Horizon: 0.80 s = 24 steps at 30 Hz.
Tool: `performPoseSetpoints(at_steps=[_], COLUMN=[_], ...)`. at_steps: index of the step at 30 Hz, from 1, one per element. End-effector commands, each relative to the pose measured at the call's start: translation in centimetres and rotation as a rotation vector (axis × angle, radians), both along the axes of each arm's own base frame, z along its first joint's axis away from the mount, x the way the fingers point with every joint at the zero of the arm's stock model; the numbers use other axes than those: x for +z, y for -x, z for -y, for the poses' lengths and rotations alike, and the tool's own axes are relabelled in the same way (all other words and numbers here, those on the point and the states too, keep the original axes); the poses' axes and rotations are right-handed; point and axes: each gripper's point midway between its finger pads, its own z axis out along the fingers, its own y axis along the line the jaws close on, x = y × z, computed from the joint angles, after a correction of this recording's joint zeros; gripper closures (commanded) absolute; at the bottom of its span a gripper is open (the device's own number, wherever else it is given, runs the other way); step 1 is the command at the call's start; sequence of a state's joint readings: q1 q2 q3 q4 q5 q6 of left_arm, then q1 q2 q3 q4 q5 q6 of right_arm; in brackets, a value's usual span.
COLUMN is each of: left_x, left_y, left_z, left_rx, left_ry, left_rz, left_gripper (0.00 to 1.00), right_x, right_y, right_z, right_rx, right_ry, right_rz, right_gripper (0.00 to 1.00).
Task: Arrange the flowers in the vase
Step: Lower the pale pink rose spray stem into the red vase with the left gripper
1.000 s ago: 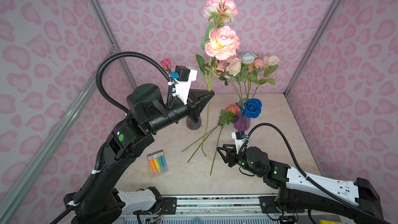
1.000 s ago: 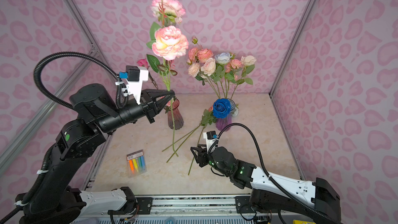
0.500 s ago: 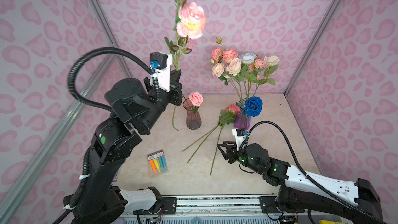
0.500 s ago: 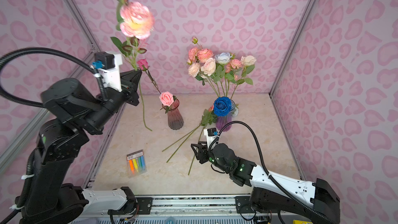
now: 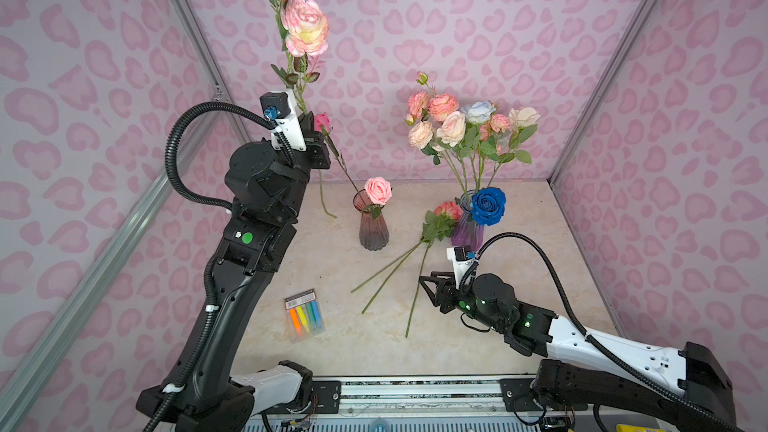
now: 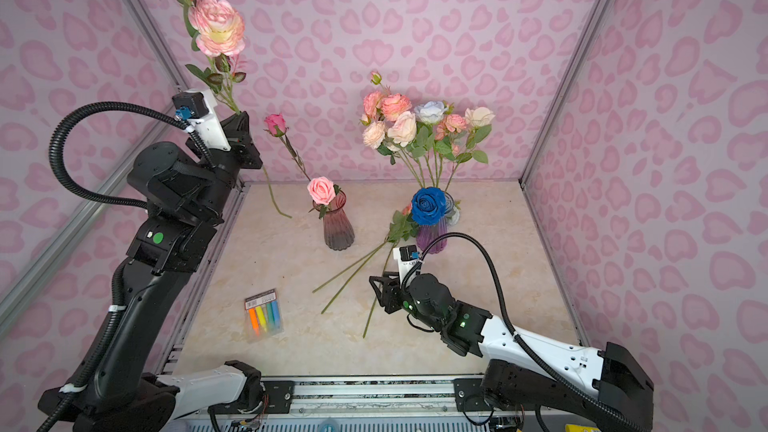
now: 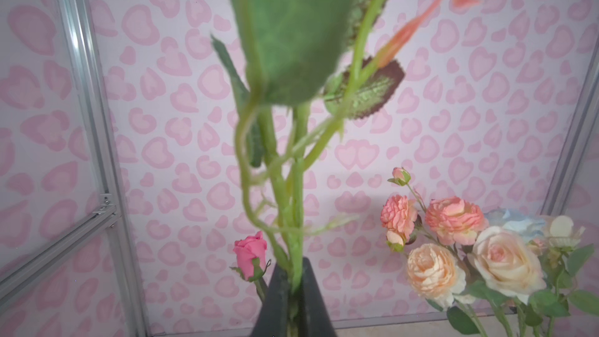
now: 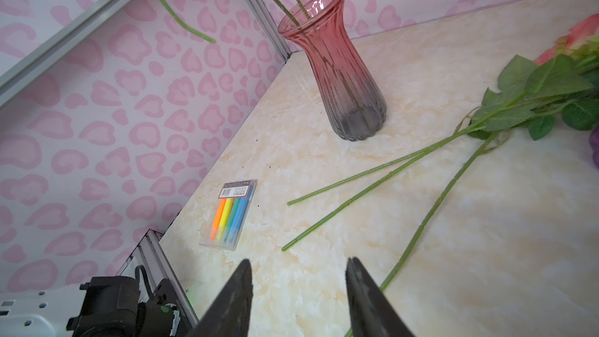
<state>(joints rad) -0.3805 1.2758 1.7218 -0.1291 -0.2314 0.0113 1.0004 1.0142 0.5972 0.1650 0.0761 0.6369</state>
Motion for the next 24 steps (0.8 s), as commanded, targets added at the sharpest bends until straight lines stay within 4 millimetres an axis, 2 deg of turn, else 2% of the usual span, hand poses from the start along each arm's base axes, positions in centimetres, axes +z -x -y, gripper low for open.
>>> performPoseSetpoints(at_steps=[1, 9, 13, 16, 20, 24], left_x=[2.6, 0.0, -2.2, -5.2, -10.3, -14.0], left_y=[-0.9, -6.6, -9.0, -10.3, -11.7, -12.2], left_z=[2.0, 4.7, 6.0, 6.5, 7.2, 7.5], left_rx=[-0.124, -0.187, -0.221, -0.226, -0.235, -0.237], left_ry=[0.065, 0.073, 0.084, 0.082, 0.059, 0.044], left_rz=[0.098, 0.036, 0.0, -0.043, -0.14, -0.232], left_gripper=[0.97, 0.97, 0.97, 0.97, 0.97, 0.85], right_x=[0.1, -0.3, -0.7, -0.8, -1.1, -1.1], right_y=[-0.2, -1.1, -1.5, -1.8, -2.1, -2.1], right_z=[0.0, 0.8, 1.2, 1.5, 1.7, 1.6], right_rx=[0.002, -0.025, -0.038, -0.047, -0.056, -0.054], right_ry=[-0.002, 0.001, 0.003, 0.001, 0.008, 0.014], right_rz=[0.001, -0.012, -0.022, -0.026, -0.032, -0.033], right_gripper=[0.52, 0.52, 0.52, 0.52, 0.52, 0.52])
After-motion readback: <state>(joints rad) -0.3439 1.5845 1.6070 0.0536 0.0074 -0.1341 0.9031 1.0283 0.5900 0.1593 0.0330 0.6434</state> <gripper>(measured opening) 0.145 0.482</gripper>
